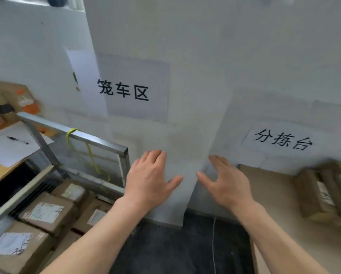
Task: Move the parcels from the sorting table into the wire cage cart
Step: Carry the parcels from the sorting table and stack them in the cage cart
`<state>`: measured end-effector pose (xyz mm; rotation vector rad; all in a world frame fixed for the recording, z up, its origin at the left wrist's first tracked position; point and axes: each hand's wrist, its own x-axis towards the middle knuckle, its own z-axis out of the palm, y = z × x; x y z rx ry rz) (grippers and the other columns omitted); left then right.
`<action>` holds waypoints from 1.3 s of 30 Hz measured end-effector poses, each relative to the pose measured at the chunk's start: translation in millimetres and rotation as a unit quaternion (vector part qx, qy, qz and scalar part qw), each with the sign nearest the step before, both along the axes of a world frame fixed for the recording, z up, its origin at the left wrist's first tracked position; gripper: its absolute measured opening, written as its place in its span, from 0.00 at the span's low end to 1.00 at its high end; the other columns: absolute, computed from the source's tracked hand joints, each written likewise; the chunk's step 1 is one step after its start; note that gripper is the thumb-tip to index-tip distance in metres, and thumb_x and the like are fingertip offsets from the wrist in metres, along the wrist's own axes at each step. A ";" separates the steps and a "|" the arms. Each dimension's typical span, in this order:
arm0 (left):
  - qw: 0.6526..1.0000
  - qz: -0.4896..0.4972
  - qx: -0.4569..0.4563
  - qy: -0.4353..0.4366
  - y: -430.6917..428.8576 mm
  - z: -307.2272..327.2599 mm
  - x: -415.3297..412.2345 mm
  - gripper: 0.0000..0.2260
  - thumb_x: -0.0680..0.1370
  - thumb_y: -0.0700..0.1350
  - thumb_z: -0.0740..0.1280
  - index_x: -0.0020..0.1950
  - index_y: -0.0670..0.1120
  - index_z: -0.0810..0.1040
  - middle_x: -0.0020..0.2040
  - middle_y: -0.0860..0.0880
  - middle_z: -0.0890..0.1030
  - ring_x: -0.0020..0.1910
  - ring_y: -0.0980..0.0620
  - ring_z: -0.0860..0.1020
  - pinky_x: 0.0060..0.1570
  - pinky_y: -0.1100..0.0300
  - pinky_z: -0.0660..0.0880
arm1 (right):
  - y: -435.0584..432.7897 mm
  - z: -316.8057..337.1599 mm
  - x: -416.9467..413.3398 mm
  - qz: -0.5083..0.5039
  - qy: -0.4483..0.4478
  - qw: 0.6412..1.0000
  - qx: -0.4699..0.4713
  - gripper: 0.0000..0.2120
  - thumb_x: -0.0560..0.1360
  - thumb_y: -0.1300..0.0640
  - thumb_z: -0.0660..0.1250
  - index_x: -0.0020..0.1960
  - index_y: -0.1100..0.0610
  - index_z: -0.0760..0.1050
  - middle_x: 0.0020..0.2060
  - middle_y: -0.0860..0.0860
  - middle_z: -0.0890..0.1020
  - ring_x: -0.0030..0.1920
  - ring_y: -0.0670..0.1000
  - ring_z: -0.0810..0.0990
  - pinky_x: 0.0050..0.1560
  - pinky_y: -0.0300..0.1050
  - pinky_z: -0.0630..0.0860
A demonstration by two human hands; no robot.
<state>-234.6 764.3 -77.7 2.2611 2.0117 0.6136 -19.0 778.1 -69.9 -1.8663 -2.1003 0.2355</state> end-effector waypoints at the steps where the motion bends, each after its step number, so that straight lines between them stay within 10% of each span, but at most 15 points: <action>1: 1.000 -0.013 -0.001 0.004 2.0 3.9 17.0 0.33 0.72 0.68 0.61 0.65 0.45 0.77 0.65 0.48 0.78 0.65 0.45 0.76 0.58 0.49 0.75 | -2.5 2.9 17.3 -0.013 -0.001 1.000 0.006 0.31 0.78 0.36 0.63 0.76 0.51 0.68 0.73 0.47 0.72 0.73 0.50 0.69 0.67 0.47 0.69; 16: 0.983 -0.180 -0.034 0.028 17.4 24.2 230.0 0.44 0.68 0.73 0.46 0.71 0.45 0.71 0.71 0.49 0.73 0.70 0.47 0.70 0.66 0.53 0.68 | -50.4 8.3 225.4 -0.192 0.010 0.981 0.039 0.30 0.77 0.36 0.64 0.73 0.52 0.71 0.72 0.51 0.73 0.74 0.52 0.68 0.67 0.48 0.69; 39: 0.905 -0.411 -0.114 0.015 129.8 -24.4 425.5 0.35 0.78 0.68 0.61 0.78 0.48 0.64 0.76 0.51 0.67 0.75 0.51 0.65 0.69 0.55 0.65 | -38.9 -34.5 376.2 -0.493 0.024 0.868 -0.063 0.36 0.75 0.33 0.65 0.77 0.49 0.66 0.75 0.52 0.68 0.76 0.52 0.64 0.71 0.48 0.66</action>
